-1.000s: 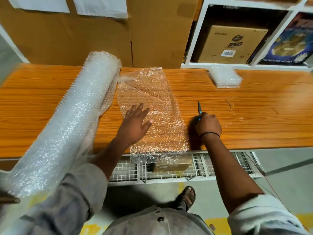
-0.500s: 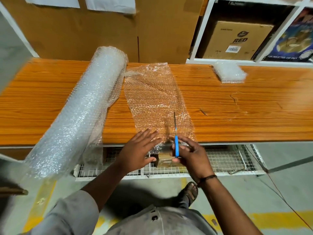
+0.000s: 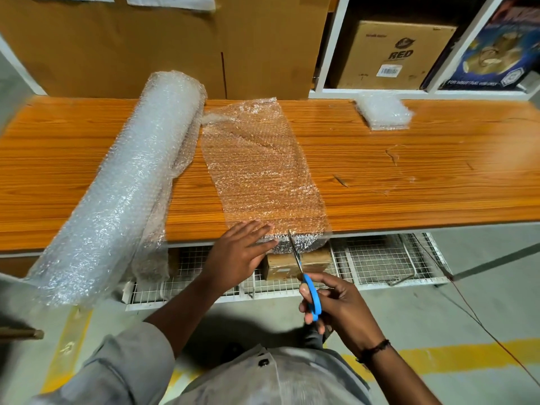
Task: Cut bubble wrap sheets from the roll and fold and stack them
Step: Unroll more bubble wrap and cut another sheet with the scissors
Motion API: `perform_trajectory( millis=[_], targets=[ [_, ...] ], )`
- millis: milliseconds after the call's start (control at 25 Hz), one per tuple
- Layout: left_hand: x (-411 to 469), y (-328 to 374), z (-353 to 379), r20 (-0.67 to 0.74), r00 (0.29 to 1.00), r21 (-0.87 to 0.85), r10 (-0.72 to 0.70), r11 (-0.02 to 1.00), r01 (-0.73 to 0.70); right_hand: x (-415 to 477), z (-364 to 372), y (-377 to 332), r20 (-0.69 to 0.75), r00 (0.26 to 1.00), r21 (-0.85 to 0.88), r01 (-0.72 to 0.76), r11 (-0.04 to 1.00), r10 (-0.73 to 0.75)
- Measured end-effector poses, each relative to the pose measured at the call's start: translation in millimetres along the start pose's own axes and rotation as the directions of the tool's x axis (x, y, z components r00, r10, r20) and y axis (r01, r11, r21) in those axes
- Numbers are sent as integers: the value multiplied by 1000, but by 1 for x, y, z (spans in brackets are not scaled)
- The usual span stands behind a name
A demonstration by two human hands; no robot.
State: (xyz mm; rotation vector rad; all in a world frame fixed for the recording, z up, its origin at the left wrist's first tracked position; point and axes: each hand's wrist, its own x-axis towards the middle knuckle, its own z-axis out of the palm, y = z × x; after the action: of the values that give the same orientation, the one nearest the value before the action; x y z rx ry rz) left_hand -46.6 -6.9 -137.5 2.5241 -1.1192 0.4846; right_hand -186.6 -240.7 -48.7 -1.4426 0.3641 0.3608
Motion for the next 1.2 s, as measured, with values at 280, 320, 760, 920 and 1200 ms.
perform_trajectory(
  millis=[280, 320, 760, 920, 1200],
  targets=[
    [2, 5, 2, -61, 996, -69, -67, 996, 63, -12, -9, 11, 88, 996, -22, -21, 1000, 23],
    [3, 7, 0, -70, 995, -74, -77, 995, 72, -11, -8, 12, 83, 996, -26, -26, 999, 28],
    [4, 6, -4, -86, 994, -86, -73, 994, 65, 23, 14, 11, -22, 1000, -92, 19, 996, -21],
    [4, 5, -5, -100, 992, -94, -70, 994, 61, 23, 14, 9, -40, 998, -142, 41, 989, -47],
    [5, 5, -11, -119, 991, -100, -55, 994, 43, 23, 11, 10, -40, 996, -135, 80, 988, -86]
  ],
)
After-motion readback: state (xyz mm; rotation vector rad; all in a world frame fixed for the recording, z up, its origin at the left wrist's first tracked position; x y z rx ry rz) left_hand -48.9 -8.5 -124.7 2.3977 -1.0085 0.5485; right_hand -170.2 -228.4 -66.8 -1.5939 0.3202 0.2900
